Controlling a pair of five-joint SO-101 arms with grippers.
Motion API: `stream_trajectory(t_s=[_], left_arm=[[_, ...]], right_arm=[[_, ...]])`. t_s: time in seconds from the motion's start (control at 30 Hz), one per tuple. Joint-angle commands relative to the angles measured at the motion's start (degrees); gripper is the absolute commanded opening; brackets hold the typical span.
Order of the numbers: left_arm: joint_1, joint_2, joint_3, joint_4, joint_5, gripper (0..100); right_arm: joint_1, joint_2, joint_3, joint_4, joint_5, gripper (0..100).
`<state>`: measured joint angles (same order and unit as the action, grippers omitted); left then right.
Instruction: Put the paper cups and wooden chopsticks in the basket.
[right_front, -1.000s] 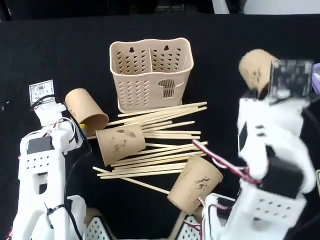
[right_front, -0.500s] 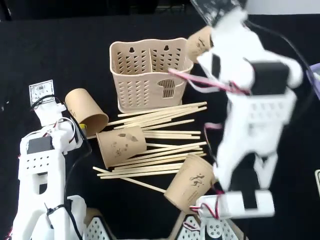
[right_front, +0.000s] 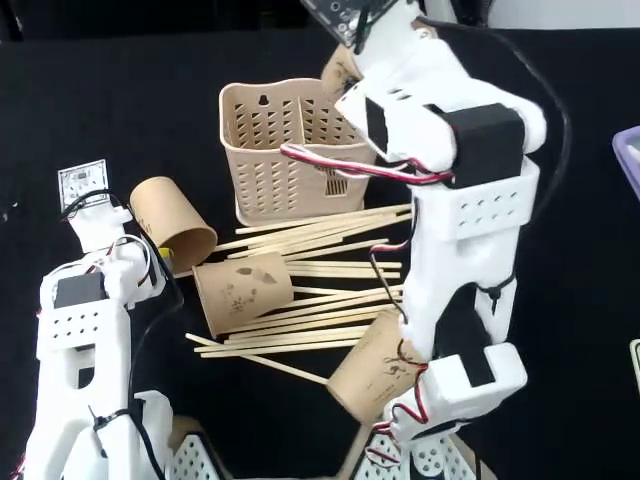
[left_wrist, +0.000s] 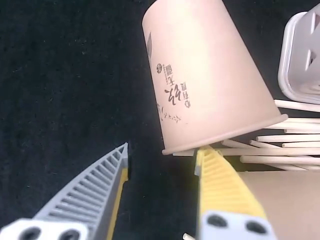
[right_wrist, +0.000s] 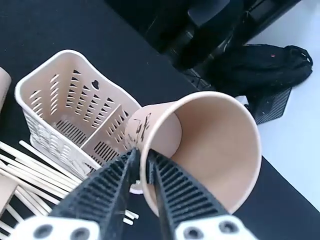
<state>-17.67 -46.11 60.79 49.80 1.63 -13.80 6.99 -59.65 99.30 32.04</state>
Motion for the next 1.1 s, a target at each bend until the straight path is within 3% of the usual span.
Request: stream_trajectory(t_s=[0.0,0.2,0.43,0.67,0.9,1.07], left_arm=[[-0.66,-0.97,-0.31,-0.7,0.18,22],[-0.66,-1.23,-0.31,-0.62,0.18,22],[-0.66,-1.23,-0.31,-0.44,0.35,22],[-0.66,-1.23,-0.31,-0.44,0.35,22],[-0.66,-0.88,-0.31,-0.35,0.35,22],[-0.66,-0.7,-0.31,-0.35,0.26,22]], right_arm=[[-1.14,-0.13,1.36,1.49,0.53,1.1],[-2.46,-0.13,8.48,1.49,5.19,1.1],[-5.19,-0.04,14.46,-2.2,4.84,3.4],[-5.19,-0.48,12.0,-2.9,-0.79,32.4],[-4.57,-1.01,-2.95,2.2,-5.54,24.3],[-1.67,-8.4,1.54,2.02,-8.53,23.7]])
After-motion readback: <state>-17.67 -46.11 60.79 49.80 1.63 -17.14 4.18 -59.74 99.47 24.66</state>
